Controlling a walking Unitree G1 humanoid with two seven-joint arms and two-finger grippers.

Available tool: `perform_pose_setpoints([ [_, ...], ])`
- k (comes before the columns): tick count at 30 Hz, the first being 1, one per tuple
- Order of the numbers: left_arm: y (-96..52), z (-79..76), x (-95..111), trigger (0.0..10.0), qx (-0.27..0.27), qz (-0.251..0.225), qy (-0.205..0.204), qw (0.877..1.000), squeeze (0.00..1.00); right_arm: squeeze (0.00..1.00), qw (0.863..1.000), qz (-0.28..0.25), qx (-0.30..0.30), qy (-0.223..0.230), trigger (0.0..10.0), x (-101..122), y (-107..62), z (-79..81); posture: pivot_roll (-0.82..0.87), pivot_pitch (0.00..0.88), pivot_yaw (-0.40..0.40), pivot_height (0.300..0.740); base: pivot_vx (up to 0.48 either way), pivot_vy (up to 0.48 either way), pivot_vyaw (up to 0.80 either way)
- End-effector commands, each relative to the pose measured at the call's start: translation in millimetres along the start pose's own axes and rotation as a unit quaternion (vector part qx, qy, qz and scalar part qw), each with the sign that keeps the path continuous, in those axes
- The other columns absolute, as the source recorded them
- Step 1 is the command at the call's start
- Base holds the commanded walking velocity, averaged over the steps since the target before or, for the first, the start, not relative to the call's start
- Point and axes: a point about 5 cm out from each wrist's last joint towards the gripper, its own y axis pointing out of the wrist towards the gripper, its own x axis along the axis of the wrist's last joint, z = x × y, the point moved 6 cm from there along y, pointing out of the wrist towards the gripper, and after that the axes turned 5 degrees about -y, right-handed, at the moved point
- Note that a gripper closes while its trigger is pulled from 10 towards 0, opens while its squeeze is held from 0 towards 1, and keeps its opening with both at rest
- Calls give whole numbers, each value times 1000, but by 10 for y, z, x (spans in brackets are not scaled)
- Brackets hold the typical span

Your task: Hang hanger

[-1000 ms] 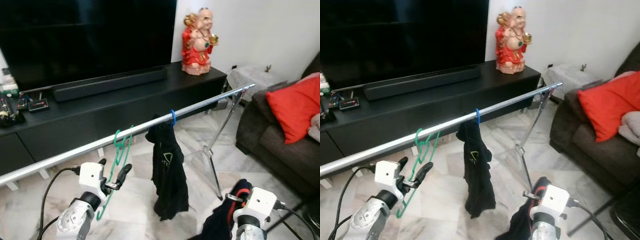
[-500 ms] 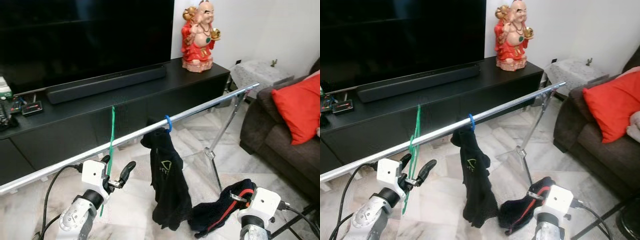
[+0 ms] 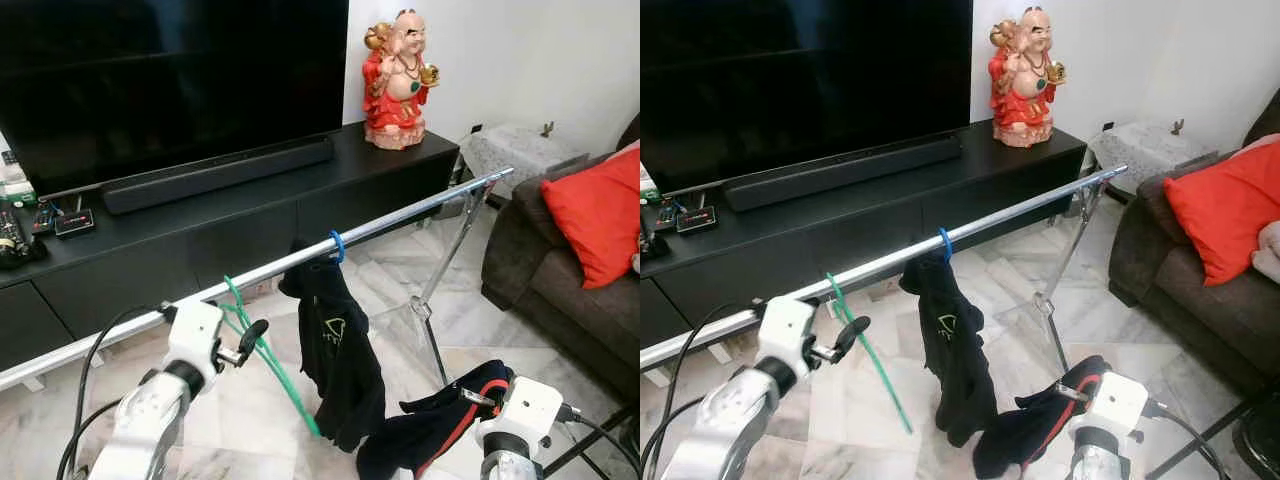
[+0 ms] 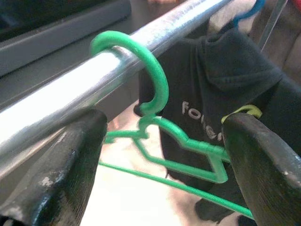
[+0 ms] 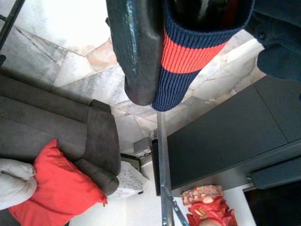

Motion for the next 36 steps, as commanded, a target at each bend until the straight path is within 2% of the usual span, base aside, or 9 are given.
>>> perform_pose_setpoints([
  [1,29,-44,37,10000,-1,6,6,1000,0,0,1000,-8,1,-1,10000,37,13,11,122,12,3,740,0,0,0],
  [5,124,-143,17,10000,0,38,8,999,0,0,1000,-6,0,-2,10000,23,10,9,116,12,8,740,0,0,0],
  [9,123,-176,-46,10000,8,74,6,997,0,0,1000,-4,-1,-2,10000,14,4,3,115,13,10,740,0,0,0],
  [21,-39,-16,-208,10000,56,143,-6,988,0,0,1000,2,6,-1,10000,-21,-6,60,128,16,10,740,0,0,0],
  [31,-63,-3,-173,10000,67,147,-30,986,0,0,1000,4,8,-1,10000,-32,-9,57,127,12,10,740,0,0,0],
  [36,-93,194,-74,10000,96,138,-8,986,0,0,1000,4,9,-1,10000,-37,-12,61,127,12,9,740,0,0,0],
])
